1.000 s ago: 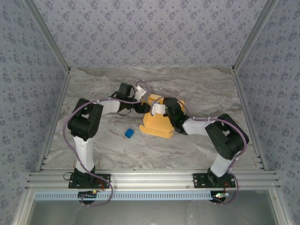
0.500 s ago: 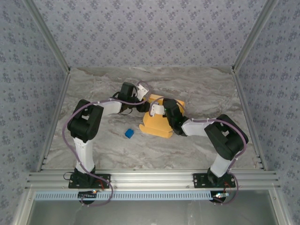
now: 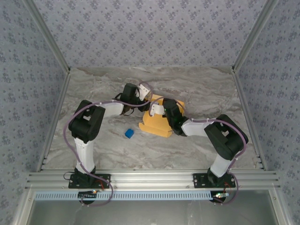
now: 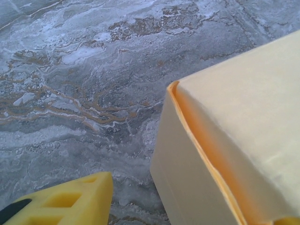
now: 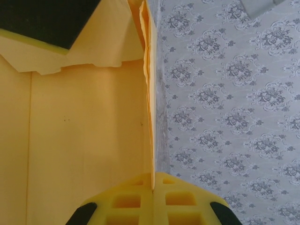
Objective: Fold the paper box
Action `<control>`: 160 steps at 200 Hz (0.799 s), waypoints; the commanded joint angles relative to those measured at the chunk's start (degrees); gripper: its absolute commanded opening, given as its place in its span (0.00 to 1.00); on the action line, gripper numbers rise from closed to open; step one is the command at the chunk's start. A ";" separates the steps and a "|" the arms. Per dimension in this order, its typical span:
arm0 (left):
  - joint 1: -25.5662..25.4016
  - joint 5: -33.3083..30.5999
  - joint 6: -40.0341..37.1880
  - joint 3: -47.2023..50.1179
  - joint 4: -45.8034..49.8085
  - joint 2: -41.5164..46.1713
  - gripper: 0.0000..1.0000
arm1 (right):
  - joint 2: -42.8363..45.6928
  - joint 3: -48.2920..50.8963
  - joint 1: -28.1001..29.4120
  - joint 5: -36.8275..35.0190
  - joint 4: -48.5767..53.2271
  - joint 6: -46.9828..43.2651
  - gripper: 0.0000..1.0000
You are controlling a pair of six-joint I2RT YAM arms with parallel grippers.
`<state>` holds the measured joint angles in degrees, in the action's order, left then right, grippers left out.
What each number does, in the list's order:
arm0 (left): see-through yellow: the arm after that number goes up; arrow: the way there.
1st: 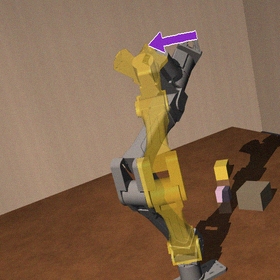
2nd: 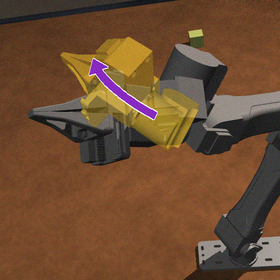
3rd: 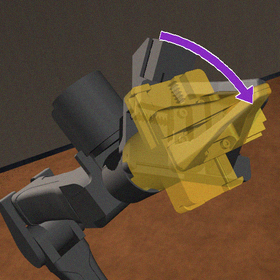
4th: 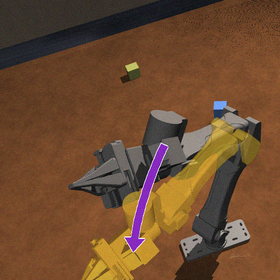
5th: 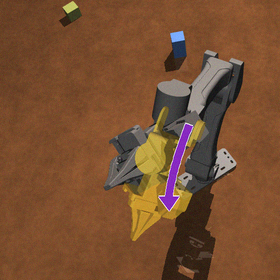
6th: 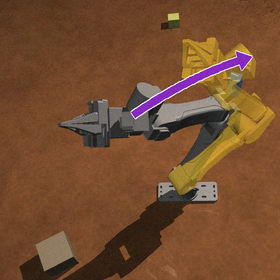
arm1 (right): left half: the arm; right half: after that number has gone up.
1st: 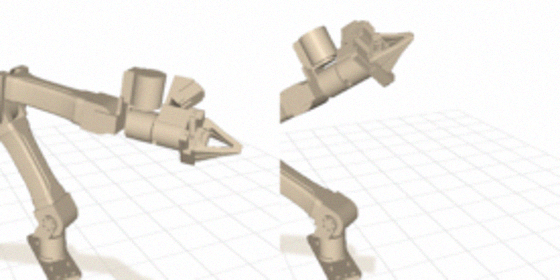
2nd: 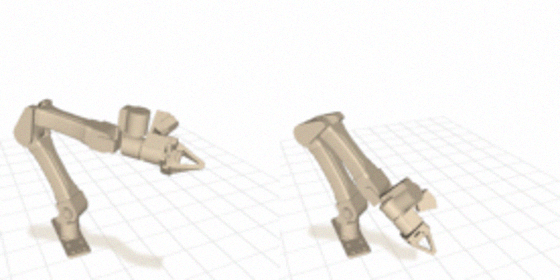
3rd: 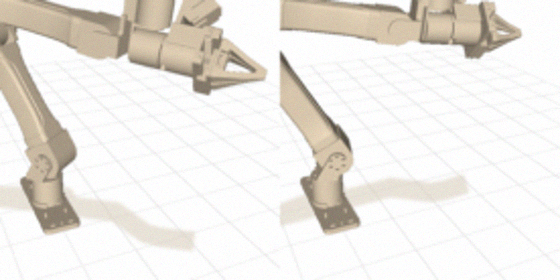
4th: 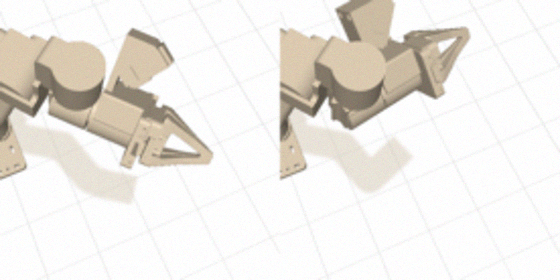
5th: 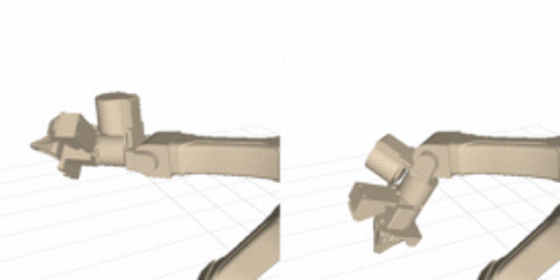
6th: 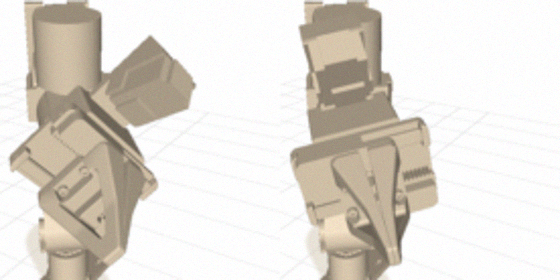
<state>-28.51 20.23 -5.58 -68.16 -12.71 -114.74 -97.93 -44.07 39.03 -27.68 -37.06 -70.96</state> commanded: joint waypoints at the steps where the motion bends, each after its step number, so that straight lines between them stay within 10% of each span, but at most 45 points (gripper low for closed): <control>1: -0.04 -5.08 1.18 0.31 -2.19 1.54 0.48 | 0.13 -0.25 0.28 0.37 1.93 1.94 0.00; 160: -3.65 -24.04 9.00 -1.63 -2.97 -0.05 0.33 | 0.81 -1.52 0.56 1.54 6.17 7.08 0.00</control>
<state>-32.42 7.22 0.43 -68.20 -13.93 -114.74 -97.93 -44.69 38.98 -27.68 -34.74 -66.19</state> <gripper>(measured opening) 0.335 0.051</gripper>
